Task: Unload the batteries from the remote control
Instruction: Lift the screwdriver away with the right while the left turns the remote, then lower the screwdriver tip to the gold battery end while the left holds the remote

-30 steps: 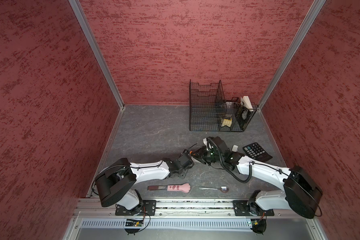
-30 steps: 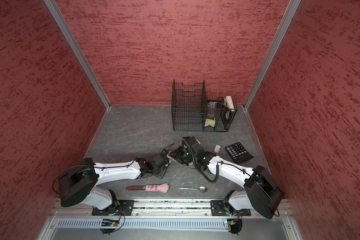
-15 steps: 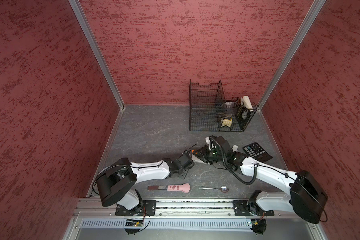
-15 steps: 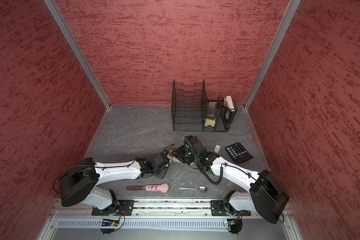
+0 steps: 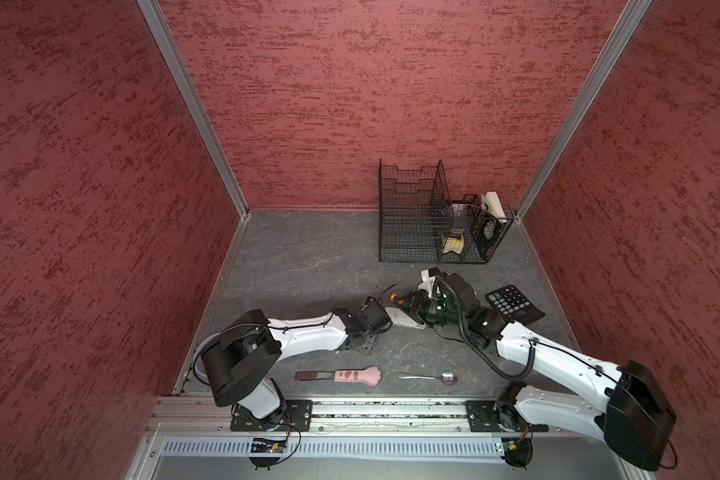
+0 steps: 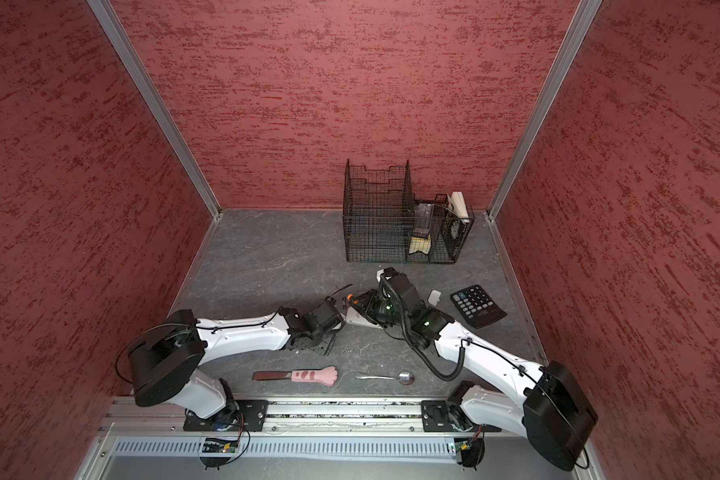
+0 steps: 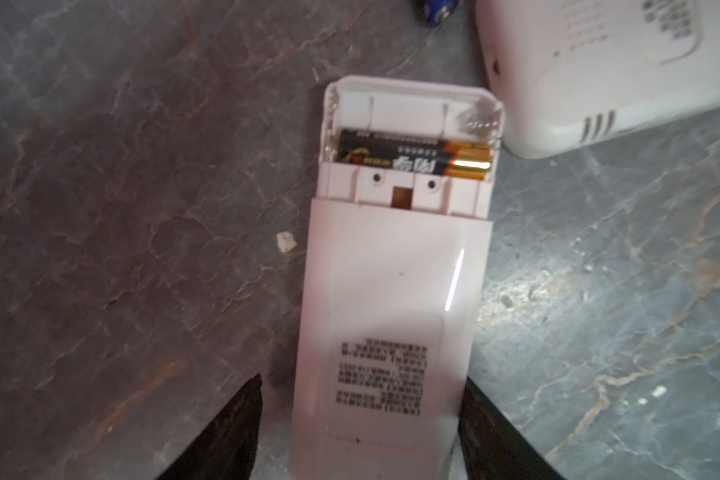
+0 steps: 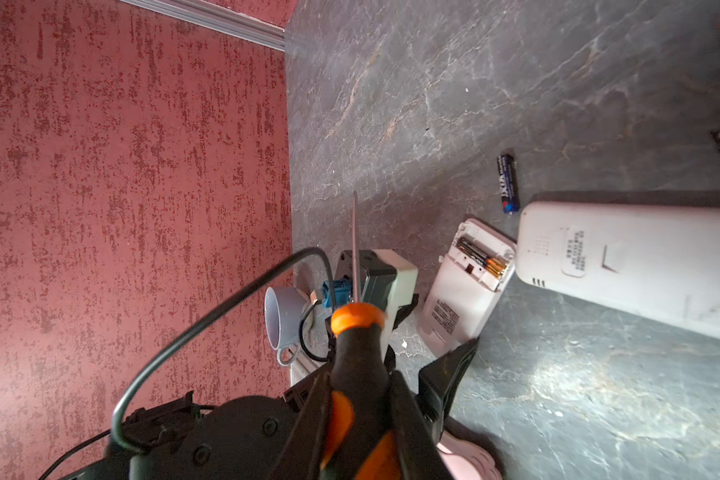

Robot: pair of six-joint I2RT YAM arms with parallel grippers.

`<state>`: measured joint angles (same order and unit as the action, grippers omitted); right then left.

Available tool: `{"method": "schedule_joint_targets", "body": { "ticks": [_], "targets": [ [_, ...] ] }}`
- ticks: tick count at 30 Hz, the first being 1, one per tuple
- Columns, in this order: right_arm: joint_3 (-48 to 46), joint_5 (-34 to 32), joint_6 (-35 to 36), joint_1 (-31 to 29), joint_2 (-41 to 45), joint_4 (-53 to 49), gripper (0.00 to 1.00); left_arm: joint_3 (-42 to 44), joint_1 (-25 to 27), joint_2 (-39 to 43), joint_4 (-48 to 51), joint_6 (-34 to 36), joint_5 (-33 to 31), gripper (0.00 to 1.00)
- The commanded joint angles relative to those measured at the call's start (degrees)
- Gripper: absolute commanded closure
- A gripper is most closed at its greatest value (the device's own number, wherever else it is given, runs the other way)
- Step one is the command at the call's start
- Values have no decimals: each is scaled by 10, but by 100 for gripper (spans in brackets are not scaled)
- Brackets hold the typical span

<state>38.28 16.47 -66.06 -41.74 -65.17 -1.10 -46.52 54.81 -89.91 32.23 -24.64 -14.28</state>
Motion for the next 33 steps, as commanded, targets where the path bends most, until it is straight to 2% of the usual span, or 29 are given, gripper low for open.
{"method": "schedule_joint_targets", "body": {
  "ticks": [1,15,22,29,33],
  "targets": [
    [-1,-12,11,3,10,-7,100,-4,-11,4,48,-29,-13,27],
    [15,5,34,3,3,-9,100,-10,-52,33,115,-90,-9,25],
    [30,25,48,3,-21,-14,100,-18,-75,22,107,-107,-12,25],
    [17,53,111,3,-16,-98,100,-33,-116,43,90,-103,26,25],
    [-30,99,107,3,-9,-47,100,-41,-132,69,101,-103,40,25]
  ]
}}
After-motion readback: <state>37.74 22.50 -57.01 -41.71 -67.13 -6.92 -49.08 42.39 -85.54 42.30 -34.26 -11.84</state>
